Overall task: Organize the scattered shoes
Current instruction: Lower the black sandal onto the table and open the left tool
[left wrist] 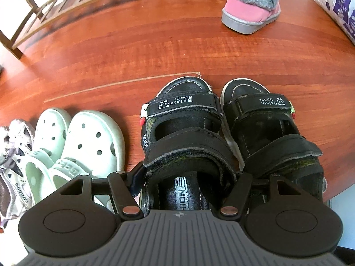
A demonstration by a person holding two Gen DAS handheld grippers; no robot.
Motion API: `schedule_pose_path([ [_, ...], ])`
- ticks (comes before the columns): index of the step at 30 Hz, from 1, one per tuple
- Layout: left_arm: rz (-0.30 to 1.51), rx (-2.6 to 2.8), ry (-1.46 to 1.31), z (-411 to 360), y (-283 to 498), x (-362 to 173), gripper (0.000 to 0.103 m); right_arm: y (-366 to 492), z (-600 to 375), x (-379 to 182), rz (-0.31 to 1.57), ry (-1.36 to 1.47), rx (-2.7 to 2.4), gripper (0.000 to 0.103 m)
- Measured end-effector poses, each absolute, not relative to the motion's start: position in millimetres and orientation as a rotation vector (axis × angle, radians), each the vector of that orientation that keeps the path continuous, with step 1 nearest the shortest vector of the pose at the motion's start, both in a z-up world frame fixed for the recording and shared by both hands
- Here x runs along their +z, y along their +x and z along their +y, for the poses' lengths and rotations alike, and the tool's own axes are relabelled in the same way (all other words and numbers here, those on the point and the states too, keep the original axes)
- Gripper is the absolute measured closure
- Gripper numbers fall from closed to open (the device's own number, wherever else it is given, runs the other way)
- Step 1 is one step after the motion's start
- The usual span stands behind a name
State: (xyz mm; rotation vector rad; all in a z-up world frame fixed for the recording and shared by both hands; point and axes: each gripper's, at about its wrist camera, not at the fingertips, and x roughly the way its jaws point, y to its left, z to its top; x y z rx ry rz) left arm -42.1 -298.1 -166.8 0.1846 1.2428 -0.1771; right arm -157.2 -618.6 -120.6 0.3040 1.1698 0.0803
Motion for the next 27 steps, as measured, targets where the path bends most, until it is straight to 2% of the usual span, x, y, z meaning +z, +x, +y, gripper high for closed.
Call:
schedule_pose_path([
  [7,1.26,-0.185,0.175,-295.1,-42.6,-166.9,0.033,-154.5,-612.1,-120.1,1.174,0.283,0.094,0.003],
  [11,1.258,-0.218,0.193,-296.4,-45.5,-162.2,0.025,-153.9,-607.8,-119.8,1.177,0.273,0.099,0.002],
  [15,1.257,-0.252,0.211,-297.7,-48.5,-157.6,0.02,-151.1,-603.1,-118.1,1.173,0.273,0.096,0.002],
  [27,1.213,-0.363,0.212,-284.6,-49.1,-118.8,0.016,-144.8,-575.9,-108.9,1.145,0.281,0.075,0.002],
])
